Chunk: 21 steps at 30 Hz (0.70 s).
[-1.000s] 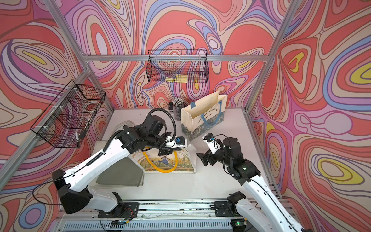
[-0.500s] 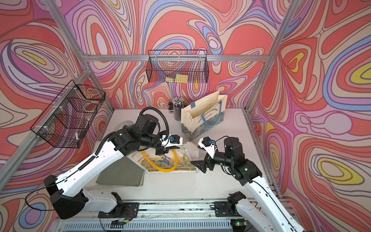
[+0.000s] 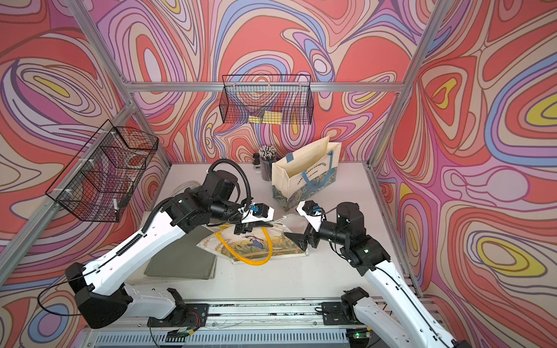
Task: Put away the canvas bag
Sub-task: Press the canvas bag.
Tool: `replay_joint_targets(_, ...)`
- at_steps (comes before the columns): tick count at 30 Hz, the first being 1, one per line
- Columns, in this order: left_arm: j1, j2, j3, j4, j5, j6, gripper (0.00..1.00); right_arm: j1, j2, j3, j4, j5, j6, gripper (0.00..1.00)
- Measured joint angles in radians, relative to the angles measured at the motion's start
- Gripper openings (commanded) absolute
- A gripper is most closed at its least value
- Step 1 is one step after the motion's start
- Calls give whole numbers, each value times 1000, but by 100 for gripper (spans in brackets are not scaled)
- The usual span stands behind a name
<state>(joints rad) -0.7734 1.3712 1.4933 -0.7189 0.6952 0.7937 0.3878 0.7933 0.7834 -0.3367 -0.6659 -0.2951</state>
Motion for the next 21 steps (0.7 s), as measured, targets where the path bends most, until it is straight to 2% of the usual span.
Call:
replay_joint_targets(6, 0, 2, 27, -38, 36, 22, 0, 0, -2, 2, -4, -64, -5, 98)
replay_joint_targets(10, -1, 6, 37, -51, 40, 28, 0, 0, 34, 20, -49, -126, -20, 91)
replay_joint_targets(18, 0, 7, 39, -55, 21, 33, 0, 0, 50, 24, -103, -206, -26, 46)
replay_joint_targets(21, 1, 7, 39, -43, 14, 29, 0, 0, 45, 24, -106, -203, -24, 18)
